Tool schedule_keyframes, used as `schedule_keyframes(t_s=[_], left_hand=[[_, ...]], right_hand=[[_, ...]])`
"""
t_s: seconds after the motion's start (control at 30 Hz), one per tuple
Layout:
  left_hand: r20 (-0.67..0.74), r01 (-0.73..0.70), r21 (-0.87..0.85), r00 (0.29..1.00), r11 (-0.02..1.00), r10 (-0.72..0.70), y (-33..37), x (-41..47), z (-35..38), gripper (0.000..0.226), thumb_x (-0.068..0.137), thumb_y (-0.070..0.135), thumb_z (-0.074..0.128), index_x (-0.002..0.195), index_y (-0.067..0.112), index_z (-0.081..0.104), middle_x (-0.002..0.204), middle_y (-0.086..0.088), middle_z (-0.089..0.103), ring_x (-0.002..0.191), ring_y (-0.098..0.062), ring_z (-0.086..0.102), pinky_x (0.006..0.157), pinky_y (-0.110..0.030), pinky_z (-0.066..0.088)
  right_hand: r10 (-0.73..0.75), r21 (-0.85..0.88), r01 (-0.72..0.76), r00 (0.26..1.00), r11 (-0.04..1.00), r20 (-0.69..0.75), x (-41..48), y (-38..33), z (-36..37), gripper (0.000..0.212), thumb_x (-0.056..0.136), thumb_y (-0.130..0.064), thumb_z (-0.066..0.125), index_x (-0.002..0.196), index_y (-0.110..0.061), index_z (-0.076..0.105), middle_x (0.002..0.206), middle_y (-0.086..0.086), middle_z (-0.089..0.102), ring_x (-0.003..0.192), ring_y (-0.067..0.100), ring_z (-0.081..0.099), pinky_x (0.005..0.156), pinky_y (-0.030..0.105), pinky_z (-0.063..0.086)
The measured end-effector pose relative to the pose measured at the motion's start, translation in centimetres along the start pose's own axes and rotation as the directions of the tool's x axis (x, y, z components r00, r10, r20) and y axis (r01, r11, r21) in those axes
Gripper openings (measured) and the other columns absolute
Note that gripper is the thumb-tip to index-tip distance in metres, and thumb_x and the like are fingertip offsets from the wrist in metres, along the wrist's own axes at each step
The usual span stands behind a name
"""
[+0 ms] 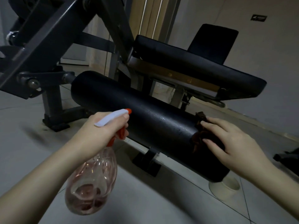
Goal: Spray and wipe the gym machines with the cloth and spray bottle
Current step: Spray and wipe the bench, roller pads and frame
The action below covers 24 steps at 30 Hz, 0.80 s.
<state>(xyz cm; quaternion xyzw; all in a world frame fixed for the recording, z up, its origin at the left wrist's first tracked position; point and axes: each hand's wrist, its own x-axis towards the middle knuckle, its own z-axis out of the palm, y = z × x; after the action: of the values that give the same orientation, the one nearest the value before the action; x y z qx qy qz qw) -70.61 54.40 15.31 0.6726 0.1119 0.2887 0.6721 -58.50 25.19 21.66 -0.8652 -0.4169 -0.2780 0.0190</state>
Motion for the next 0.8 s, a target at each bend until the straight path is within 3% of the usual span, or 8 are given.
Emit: schedule_keyframes(t_s=[0.17, 0.27, 0.4, 0.57, 0.63, 0.73, 0.8], left_hand=[[0.05, -0.094, 0.015, 0.994, 0.995, 0.093, 0.5, -0.8, 0.7, 0.053, 0.041, 0.083, 0.071, 0.071, 0.039, 0.074, 0.075, -0.005, 0.073, 0.079, -0.034, 0.071, 0.087, -0.064, 0.051], [0.073, -0.104, 0.013, 0.992, 0.994, 0.103, 0.6, -1.2, 1.1, 0.06, 0.038, 0.088, 0.066, 0.073, 0.039, 0.073, 0.077, -0.005, 0.074, 0.081, -0.035, 0.071, 0.086, -0.064, 0.051], [0.069, -0.084, 0.026, 0.994, 0.996, 0.082, 0.3, -1.3, 1.8, 0.04, 0.049, 0.074, 0.072, 0.07, 0.04, 0.073, 0.076, -0.006, 0.073, 0.084, -0.04, 0.069, 0.085, -0.065, 0.051], [0.133, -0.085, 0.103, 0.989, 0.991, 0.071, 0.2, -1.8, 2.1, 0.046, 0.06, 0.068, 0.061, 0.08, 0.027, 0.072, 0.077, -0.007, 0.074, 0.081, -0.031, 0.071, 0.09, -0.059, 0.051], [0.101, -0.056, 0.081, 0.994, 0.995, 0.047, -0.2, -1.7, 2.2, 0.038, 0.059, 0.065, 0.061, 0.075, 0.032, 0.073, 0.076, -0.006, 0.074, 0.083, -0.035, 0.07, 0.089, -0.062, 0.05], [0.071, -0.03, 0.044, 0.997, 0.999, 0.027, -0.8, -1.3, 2.4, 0.029, 0.054, 0.066, 0.068, 0.067, 0.041, 0.073, 0.072, -0.002, 0.073, 0.085, -0.042, 0.068, 0.088, -0.066, 0.049], [0.07, -0.033, 0.049, 0.997, 0.998, 0.029, -0.9, -1.3, 2.3, 0.039, 0.047, 0.075, 0.073, 0.067, 0.041, 0.073, 0.073, -0.001, 0.073, 0.084, -0.041, 0.069, 0.087, -0.065, 0.049]], right_hand=[[0.012, -0.085, -0.019, 0.996, 0.996, -0.088, 0.2, -0.8, 0.7, 0.044, 0.081, -0.035, 0.058, 0.122, -0.017, 0.063, 0.125, 0.002, 0.061, 0.109, 0.026, 0.06, 0.071, 0.036, 0.054], [-0.005, -0.16, -0.026, 0.982, 0.987, -0.189, 0.7, -2.0, 1.6, 0.038, 0.087, -0.031, 0.059, 0.118, -0.011, 0.064, 0.12, 0.008, 0.063, 0.102, 0.03, 0.063, 0.065, 0.035, 0.055], [-0.054, -0.203, 0.014, 0.979, 0.979, -0.194, 3.0, -3.9, 2.7, 0.052, 0.087, -0.041, 0.037, 0.121, -0.011, 0.062, 0.124, 0.011, 0.061, 0.105, 0.031, 0.061, 0.073, 0.035, 0.055], [-0.065, -0.134, 0.042, 0.982, 0.99, -0.178, 6.0, -6.2, 3.6, 0.045, 0.085, -0.038, 0.052, 0.121, -0.012, 0.061, 0.123, 0.01, 0.061, 0.106, 0.03, 0.061, 0.075, 0.036, 0.054], [-0.081, -0.128, 0.061, 0.984, 0.99, -0.156, 5.3, -5.8, 3.4, 0.044, 0.084, -0.036, 0.054, 0.12, -0.012, 0.06, 0.125, 0.011, 0.06, 0.11, 0.031, 0.059, 0.08, 0.037, 0.053], [-0.131, -0.176, 0.109, 0.984, 0.978, -0.123, 2.7, -4.7, 3.4, 0.047, 0.087, -0.034, 0.046, 0.125, -0.008, 0.056, 0.132, 0.015, 0.053, 0.117, 0.037, 0.051, 0.092, 0.043, 0.048], [-0.15, -0.223, 0.126, 0.984, 0.967, -0.094, 1.8, -4.4, 3.6, 0.052, 0.089, -0.036, 0.037, 0.128, -0.006, 0.053, 0.135, 0.019, 0.049, 0.12, 0.04, 0.047, 0.096, 0.046, 0.047]])
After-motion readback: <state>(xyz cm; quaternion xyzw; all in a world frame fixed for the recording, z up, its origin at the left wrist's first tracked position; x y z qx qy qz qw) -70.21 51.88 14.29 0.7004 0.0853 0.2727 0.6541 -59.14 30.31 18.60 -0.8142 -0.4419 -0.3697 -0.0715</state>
